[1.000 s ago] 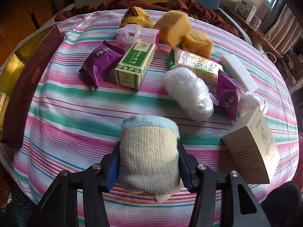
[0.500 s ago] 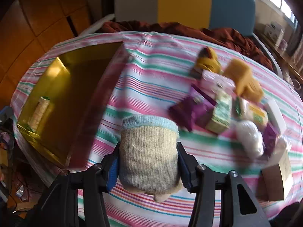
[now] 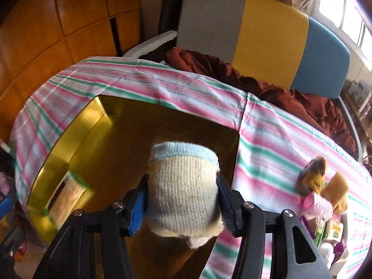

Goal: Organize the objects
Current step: 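Lower the knitted sock roll into the gold tray and open the right gripper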

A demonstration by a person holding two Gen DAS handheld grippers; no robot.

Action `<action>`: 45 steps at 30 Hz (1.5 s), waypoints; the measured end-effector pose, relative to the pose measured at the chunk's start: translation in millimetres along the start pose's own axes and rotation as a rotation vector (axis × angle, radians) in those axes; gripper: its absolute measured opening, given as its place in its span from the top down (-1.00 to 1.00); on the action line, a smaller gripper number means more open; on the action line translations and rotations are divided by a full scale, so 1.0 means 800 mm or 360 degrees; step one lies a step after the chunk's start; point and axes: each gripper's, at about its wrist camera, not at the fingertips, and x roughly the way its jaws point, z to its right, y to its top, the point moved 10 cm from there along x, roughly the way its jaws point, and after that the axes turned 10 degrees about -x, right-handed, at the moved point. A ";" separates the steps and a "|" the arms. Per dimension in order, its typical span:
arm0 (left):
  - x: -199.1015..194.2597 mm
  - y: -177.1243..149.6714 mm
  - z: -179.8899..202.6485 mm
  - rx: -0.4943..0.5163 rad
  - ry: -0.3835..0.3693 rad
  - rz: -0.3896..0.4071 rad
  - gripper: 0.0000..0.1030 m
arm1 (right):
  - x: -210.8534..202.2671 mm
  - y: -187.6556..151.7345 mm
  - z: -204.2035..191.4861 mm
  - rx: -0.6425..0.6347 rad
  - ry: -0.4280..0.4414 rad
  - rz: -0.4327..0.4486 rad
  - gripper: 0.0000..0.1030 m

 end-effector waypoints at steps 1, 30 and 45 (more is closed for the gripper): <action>-0.001 0.000 -0.001 -0.0005 0.0001 0.0002 -0.38 | 0.004 0.004 0.003 0.0005 -0.0021 -0.0011 -0.36; -0.017 -0.014 0.042 0.0100 -0.0024 0.0008 -0.57 | -0.097 -0.111 0.010 0.0013 -0.0082 0.0178 -0.62; -0.013 -0.033 0.094 0.0257 -0.0063 -0.0040 -0.57 | -0.100 -0.163 0.059 0.0168 -0.0128 0.0131 -0.63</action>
